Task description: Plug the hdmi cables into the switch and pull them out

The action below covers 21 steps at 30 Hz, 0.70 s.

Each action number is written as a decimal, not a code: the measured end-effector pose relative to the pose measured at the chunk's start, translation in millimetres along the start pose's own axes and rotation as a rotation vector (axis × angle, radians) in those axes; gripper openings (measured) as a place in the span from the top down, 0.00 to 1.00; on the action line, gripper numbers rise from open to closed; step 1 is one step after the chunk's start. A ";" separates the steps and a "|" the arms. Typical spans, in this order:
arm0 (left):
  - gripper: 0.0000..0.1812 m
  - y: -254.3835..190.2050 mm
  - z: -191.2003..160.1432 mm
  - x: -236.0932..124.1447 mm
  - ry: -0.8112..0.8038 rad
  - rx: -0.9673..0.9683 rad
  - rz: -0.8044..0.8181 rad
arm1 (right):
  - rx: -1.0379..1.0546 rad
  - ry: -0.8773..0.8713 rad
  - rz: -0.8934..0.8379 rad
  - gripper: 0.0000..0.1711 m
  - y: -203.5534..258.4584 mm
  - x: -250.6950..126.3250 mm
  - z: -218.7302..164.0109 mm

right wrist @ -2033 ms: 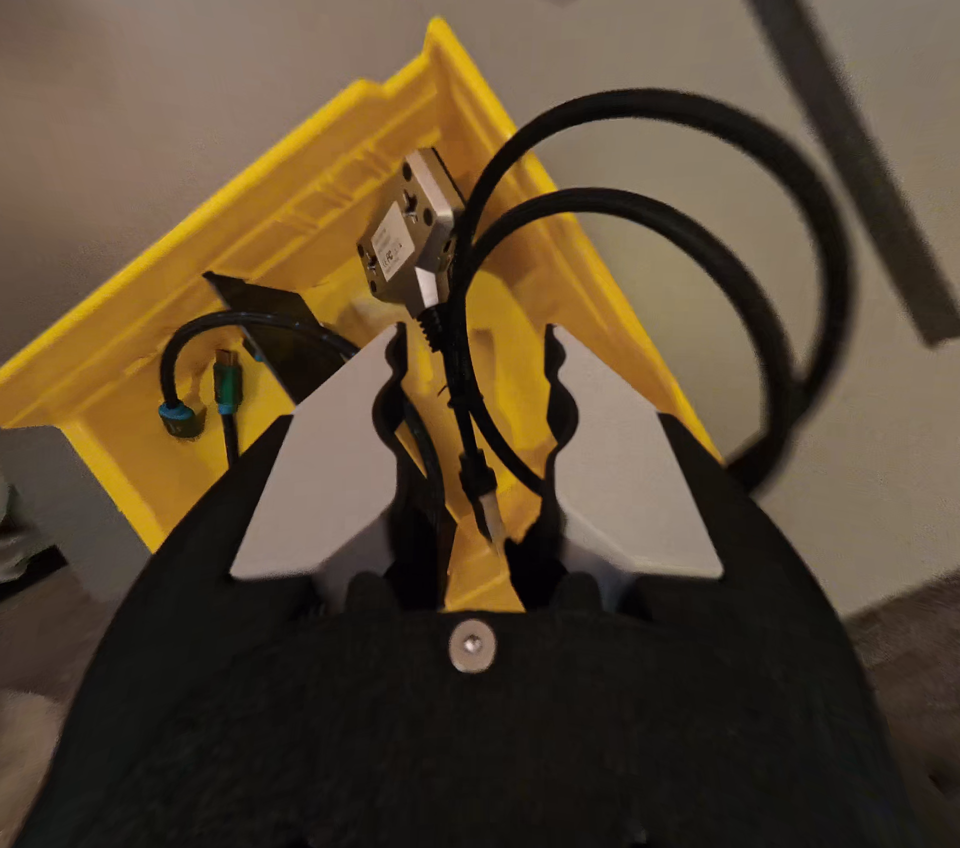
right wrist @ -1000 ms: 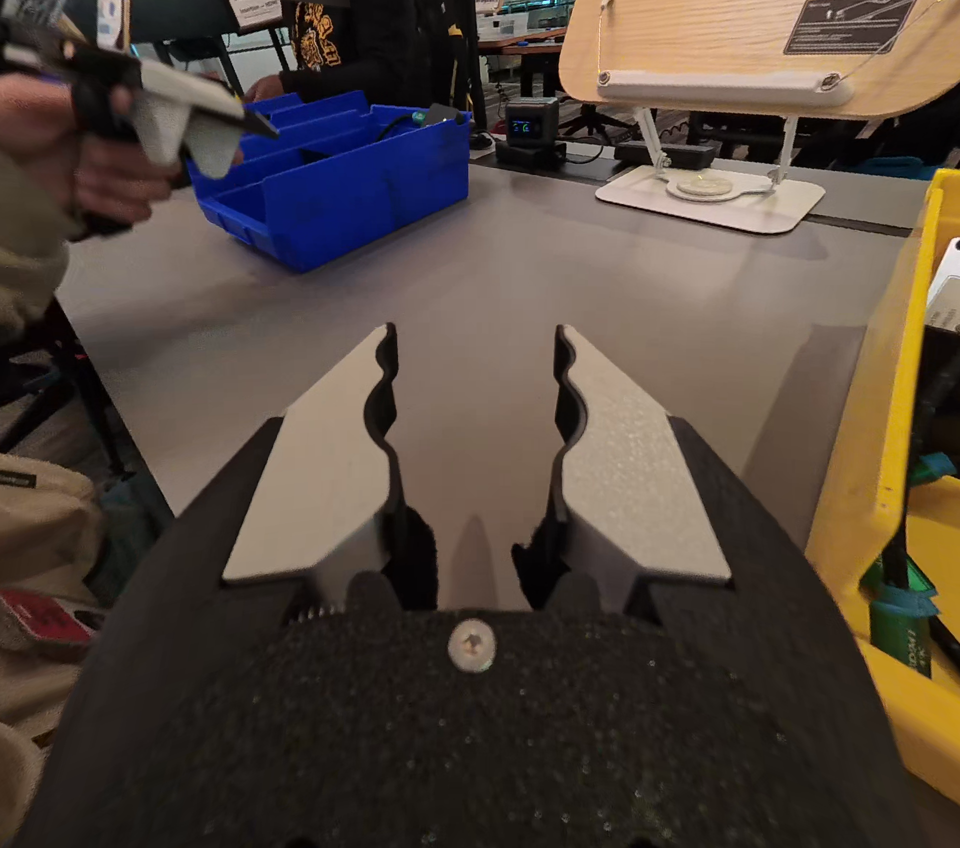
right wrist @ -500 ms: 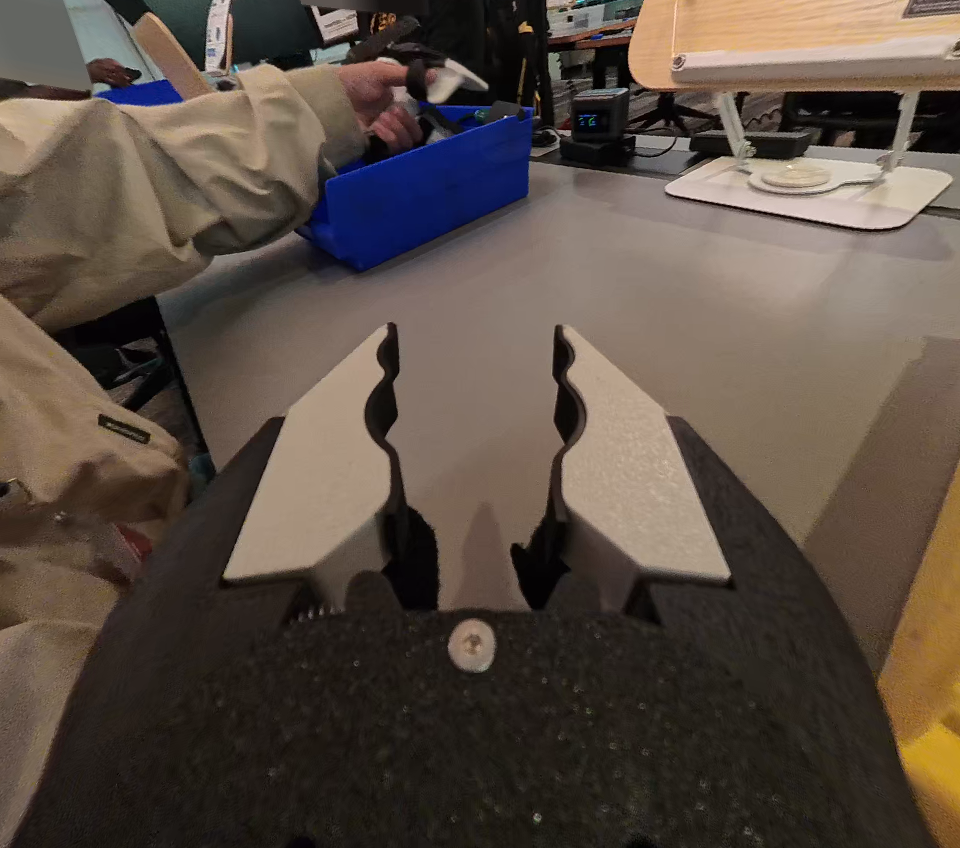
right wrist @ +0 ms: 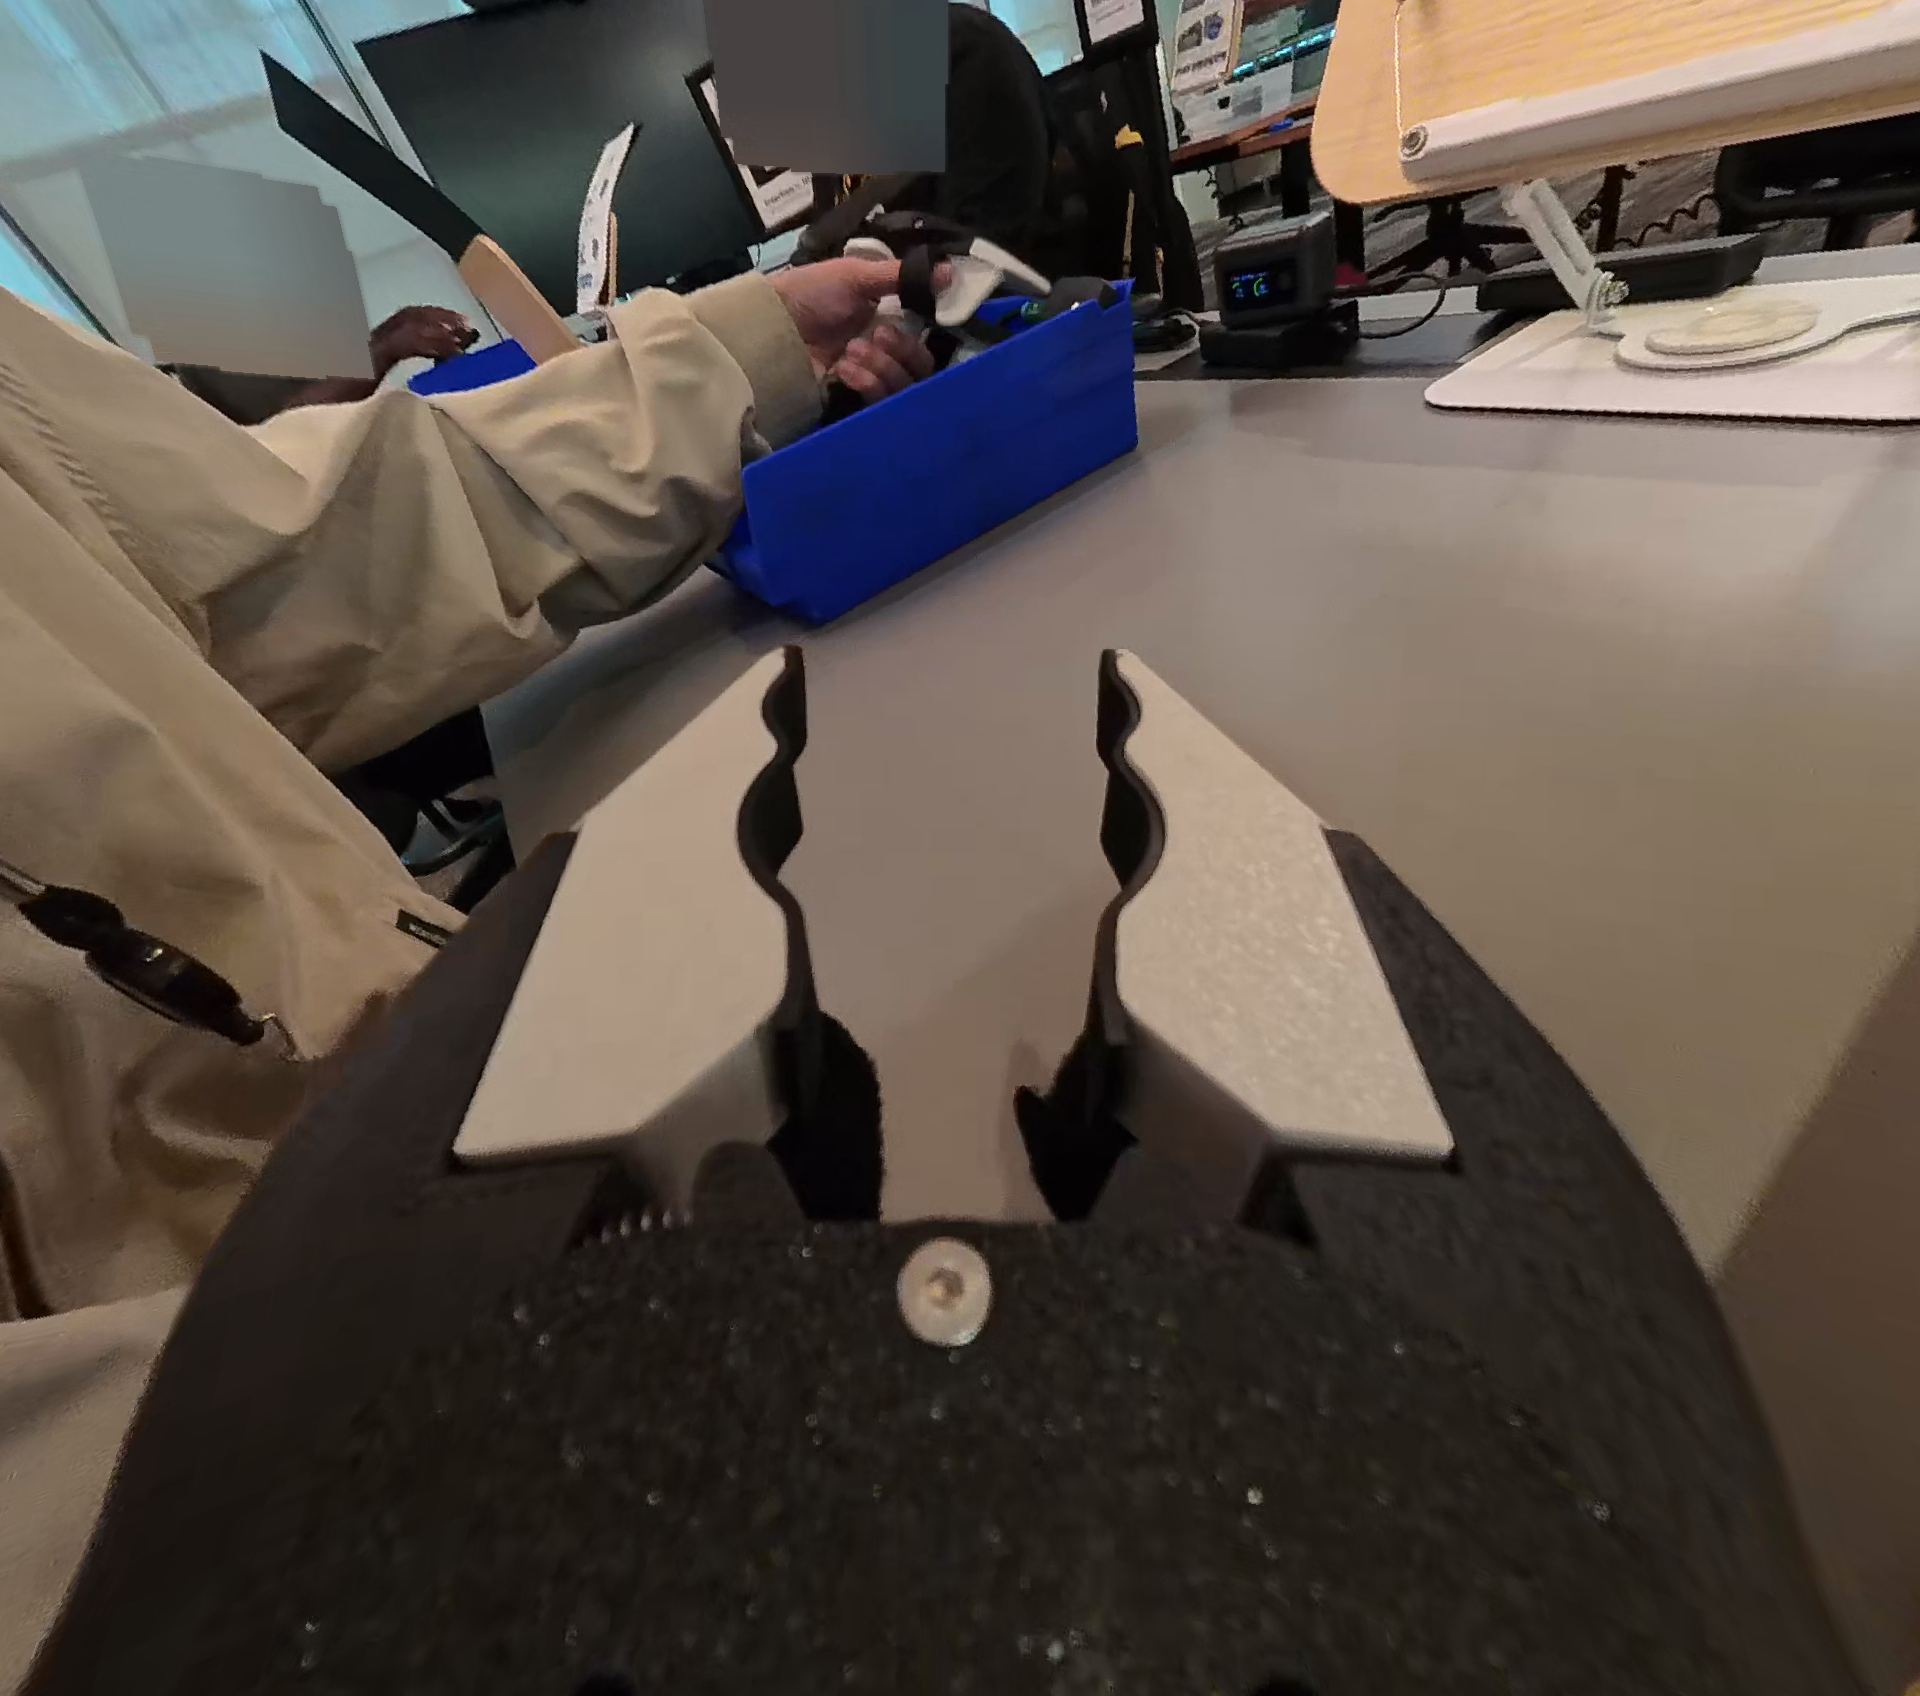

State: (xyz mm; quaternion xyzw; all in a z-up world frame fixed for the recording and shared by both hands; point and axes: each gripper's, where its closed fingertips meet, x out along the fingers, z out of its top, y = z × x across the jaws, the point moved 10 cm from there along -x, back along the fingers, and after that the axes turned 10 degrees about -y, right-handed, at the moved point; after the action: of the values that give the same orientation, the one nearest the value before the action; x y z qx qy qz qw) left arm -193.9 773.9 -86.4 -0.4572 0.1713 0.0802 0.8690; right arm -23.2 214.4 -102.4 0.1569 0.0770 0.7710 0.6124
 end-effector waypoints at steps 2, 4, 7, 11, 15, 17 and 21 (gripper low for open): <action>0.75 -1.6 -1.8 -2.5 -0.008 0.027 -0.023 | 0.006 -0.011 -0.003 0.69 -1.3 -1.1 1.1; 0.86 -5.0 -3.1 -7.2 -0.040 0.055 -0.084 | 0.013 -0.015 -0.003 0.69 -2.6 -1.6 2.0; 0.88 -13.3 -6.6 -12.3 -0.060 0.144 -0.102 | 0.005 -0.017 0.001 0.69 -1.9 -2.0 3.0; 0.88 -32.7 -9.1 -21.6 -0.123 0.339 -0.067 | 0.008 -0.014 0.010 0.70 -0.2 -1.4 2.8; 0.91 -72.8 -6.4 -43.1 -0.266 0.612 -0.025 | 0.007 -0.020 0.013 0.70 0.8 -1.6 3.8; 0.91 -98.7 -6.4 -54.1 -0.314 0.758 0.014 | 0.005 -0.023 0.013 0.70 1.4 -1.5 4.5; 0.91 -161.8 -19.6 -67.2 -0.344 1.078 0.069 | 0.000 -0.032 0.029 0.70 5.3 4.9 9.3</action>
State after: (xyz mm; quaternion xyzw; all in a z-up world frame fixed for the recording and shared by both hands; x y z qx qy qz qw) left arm -212.7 666.8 52.4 0.0769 0.0586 0.0831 0.9918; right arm -25.9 217.2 -91.3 0.1705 0.0649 0.7770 0.6024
